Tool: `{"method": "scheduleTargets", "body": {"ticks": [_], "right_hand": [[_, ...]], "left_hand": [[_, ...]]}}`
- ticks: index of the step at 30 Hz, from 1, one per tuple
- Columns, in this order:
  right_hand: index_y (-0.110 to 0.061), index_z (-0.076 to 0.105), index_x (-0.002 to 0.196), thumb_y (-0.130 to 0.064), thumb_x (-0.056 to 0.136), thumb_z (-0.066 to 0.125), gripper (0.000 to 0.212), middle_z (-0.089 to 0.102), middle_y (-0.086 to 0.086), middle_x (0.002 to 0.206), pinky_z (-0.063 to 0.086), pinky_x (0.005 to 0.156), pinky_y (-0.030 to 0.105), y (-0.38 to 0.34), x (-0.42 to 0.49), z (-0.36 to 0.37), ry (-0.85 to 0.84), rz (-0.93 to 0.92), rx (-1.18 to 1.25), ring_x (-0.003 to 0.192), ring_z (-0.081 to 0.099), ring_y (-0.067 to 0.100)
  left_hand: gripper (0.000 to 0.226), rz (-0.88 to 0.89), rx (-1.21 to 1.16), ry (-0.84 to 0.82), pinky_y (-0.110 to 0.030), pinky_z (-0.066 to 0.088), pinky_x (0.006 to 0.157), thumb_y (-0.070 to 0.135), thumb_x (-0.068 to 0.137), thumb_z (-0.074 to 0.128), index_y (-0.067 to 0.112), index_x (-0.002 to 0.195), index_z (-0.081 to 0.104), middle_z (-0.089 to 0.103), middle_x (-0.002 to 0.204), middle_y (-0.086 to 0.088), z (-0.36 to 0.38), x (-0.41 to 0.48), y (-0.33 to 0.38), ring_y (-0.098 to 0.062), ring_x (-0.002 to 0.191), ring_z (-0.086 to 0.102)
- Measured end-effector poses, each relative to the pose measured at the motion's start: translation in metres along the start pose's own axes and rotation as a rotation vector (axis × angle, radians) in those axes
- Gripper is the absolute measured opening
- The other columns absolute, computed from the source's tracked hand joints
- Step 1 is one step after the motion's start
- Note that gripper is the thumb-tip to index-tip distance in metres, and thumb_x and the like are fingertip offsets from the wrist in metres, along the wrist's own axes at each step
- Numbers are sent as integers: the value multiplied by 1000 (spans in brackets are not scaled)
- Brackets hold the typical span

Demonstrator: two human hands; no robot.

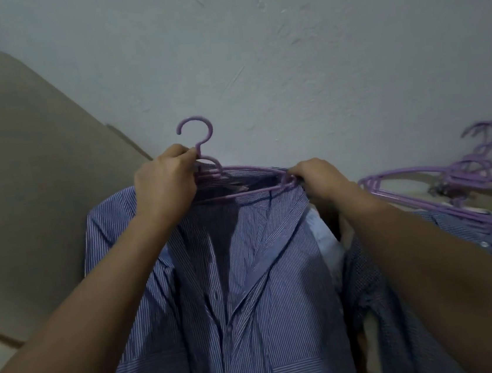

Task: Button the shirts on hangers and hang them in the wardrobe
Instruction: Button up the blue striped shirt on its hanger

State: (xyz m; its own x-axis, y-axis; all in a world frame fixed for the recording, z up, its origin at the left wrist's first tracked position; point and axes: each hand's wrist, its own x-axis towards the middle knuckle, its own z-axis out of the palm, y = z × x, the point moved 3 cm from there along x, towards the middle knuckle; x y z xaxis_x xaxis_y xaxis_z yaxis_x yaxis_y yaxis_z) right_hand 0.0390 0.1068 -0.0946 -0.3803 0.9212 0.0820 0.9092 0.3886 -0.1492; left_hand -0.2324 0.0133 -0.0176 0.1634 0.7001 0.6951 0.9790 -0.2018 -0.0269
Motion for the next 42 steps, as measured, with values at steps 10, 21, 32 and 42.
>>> {"method": "scheduleTargets", "body": {"ticks": [10, 21, 32, 42], "right_hand": [[-7, 73, 97, -3, 82, 51, 28, 71, 16, 100, 56, 78, 38, -20, 6, -31, 81, 75, 87, 88, 65, 35], [-9, 72, 73, -12, 88, 53, 24, 71, 12, 73, 59, 72, 44, -89, 47, 10, 190, 308, 757, 68, 69, 35], [-11, 40, 116, 5, 94, 51, 30, 53, 0, 85, 58, 76, 45, -90, 40, 102, 216, 266, 1059, 82, 63, 28], [-6, 67, 84, -29, 98, 60, 28, 69, 16, 81, 52, 62, 37, -118, 16, 142, 343, 532, 1277, 70, 64, 31]], "left_hand": [[22, 1, 89, -159, -29, 37, 45, 1, 78, 75, 12, 97, 76, 71, 88, -5, 29, -6, 5, -38, 51, 63], [22, -271, -173, -346, -34, 37, 65, 33, 98, 61, 28, 113, 76, 44, 101, -5, 100, 14, -16, -30, 84, 56], [59, -555, -516, -132, -33, 51, 85, 13, 84, 77, 14, 135, 47, 43, 131, -5, 145, -57, -12, -21, 105, 57], [13, -745, -478, 90, -42, 49, 73, 24, 92, 72, 14, 88, 64, 60, 87, 2, 155, -117, 1, -20, 83, 57]]}}
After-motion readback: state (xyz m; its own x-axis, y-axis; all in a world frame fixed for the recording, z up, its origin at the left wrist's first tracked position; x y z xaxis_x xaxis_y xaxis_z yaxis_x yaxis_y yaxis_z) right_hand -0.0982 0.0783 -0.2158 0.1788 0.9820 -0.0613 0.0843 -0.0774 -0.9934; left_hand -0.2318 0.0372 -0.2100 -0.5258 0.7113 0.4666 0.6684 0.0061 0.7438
